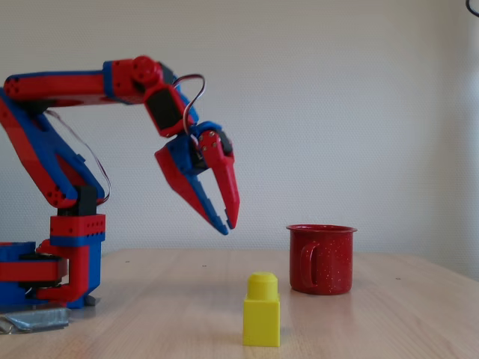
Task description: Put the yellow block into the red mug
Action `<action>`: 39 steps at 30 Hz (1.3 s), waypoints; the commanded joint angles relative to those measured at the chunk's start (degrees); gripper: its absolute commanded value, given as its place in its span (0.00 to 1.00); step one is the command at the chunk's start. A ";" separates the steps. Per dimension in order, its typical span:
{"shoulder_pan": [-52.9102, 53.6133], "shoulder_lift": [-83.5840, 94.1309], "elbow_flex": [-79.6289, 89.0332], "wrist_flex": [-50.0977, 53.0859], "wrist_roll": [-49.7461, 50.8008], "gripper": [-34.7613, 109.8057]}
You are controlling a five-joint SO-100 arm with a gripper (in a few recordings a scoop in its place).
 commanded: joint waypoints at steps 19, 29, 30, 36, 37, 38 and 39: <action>5.19 -23.38 -23.91 13.45 -2.90 0.52; 5.89 -28.56 -25.05 13.54 -4.57 0.54; 6.06 -29.27 -25.22 13.45 -4.75 0.54; 7.29 -34.98 -26.46 11.43 -6.59 0.54; 7.38 -35.77 -26.10 10.63 -6.59 0.54; 7.47 -36.47 -25.75 9.76 -6.94 0.54; 7.56 -37.00 -25.31 8.96 -7.21 0.54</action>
